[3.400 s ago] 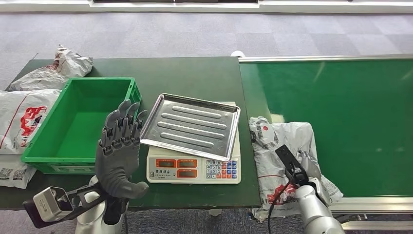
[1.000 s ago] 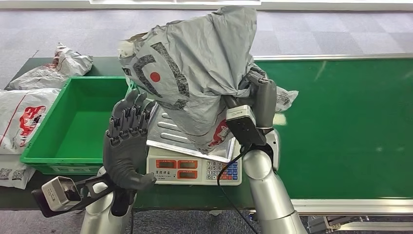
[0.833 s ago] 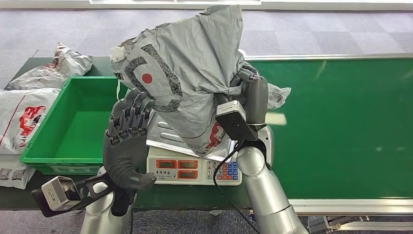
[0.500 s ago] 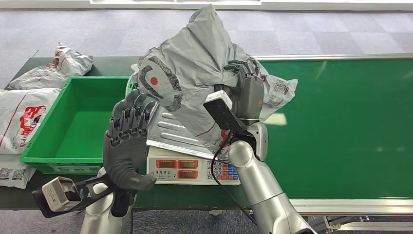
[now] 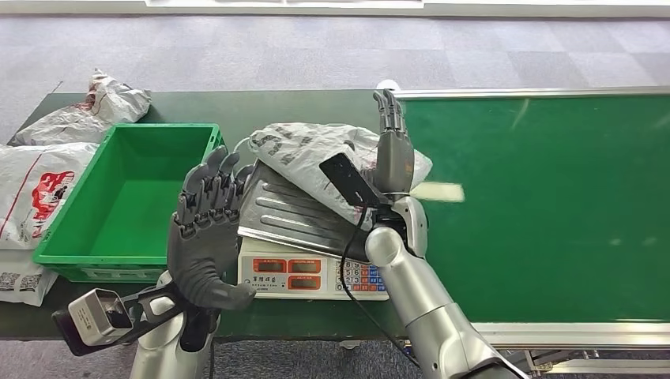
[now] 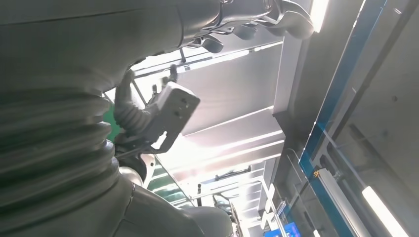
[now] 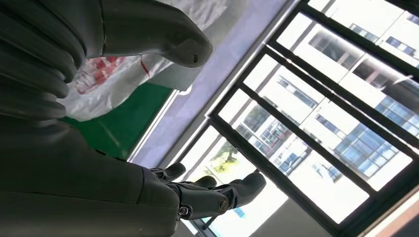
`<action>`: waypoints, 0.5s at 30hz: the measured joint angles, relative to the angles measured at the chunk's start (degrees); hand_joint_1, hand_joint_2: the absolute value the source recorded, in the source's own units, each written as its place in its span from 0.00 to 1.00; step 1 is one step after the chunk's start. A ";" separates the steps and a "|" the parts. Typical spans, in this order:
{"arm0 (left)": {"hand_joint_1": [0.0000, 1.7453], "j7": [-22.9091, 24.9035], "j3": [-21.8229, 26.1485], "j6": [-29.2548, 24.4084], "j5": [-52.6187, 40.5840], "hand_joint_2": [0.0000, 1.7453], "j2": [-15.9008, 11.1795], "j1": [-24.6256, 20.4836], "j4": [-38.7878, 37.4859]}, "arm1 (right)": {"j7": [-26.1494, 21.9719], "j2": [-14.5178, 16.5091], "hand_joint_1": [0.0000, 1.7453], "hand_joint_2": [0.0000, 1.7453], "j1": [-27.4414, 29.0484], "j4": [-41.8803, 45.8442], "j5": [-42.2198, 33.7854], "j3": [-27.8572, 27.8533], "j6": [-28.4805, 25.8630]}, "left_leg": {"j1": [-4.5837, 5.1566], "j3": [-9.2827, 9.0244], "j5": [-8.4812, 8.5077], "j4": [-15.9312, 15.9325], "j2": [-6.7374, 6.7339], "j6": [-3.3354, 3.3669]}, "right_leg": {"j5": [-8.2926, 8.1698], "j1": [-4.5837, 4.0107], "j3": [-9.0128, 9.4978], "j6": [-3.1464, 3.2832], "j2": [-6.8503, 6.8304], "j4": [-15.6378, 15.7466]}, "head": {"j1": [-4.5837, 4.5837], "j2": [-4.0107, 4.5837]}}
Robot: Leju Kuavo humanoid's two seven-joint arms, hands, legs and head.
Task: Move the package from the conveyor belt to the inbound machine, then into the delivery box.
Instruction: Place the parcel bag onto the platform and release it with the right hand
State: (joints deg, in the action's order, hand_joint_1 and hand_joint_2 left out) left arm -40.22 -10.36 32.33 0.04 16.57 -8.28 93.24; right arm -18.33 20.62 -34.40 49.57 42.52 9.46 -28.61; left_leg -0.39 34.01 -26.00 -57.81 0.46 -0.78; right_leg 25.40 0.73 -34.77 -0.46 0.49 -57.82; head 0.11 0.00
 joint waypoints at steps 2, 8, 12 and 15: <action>0.00 0.00 0.00 0.33 -0.06 1.00 0.00 0.00 -0.01 | 0.41 -0.04 0.00 1.00 -0.25 -1.52 0.42 -0.09 0.99 | 0.00 0.00 0.00 0.00 0.00 0.00 | 0.00 0.00 0.00 0.00 0.00 0.00 | 0.00 0.00; 0.00 0.01 -0.01 0.73 -0.07 1.00 0.00 -0.01 -0.07 | 3.55 -0.36 0.00 1.00 -1.40 -5.49 2.87 -0.28 5.48 | 0.00 -0.01 0.00 0.00 0.00 0.00 | 0.00 0.00 -0.01 0.00 0.00 0.00 | 0.00 0.00; 0.00 0.02 0.00 0.53 -0.52 1.00 -0.02 0.00 -0.08 | 1.45 -0.55 0.00 1.00 -1.47 -6.43 3.07 -1.17 4.81 | 0.00 0.00 0.00 -0.01 0.01 0.00 | 0.00 0.00 -0.02 0.00 0.01 0.00 | 0.01 0.00; 0.00 0.36 0.00 -0.85 -1.90 1.00 -0.03 0.06 -0.18 | -5.09 -0.49 0.00 1.00 0.71 -2.04 1.11 -1.99 -0.70 | 0.00 0.01 0.00 -0.02 0.04 0.00 | 0.00 0.00 -0.03 0.00 0.00 0.00 | 0.01 0.00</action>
State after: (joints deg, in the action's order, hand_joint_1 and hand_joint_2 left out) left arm -39.86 -10.36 31.49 -1.86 16.54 -8.22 93.06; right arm -23.41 20.12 -33.69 47.53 43.62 7.48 -29.31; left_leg -0.39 34.01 -26.00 -57.83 0.50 -0.78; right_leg 25.40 0.74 -34.80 -0.47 0.49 -57.82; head 0.11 0.00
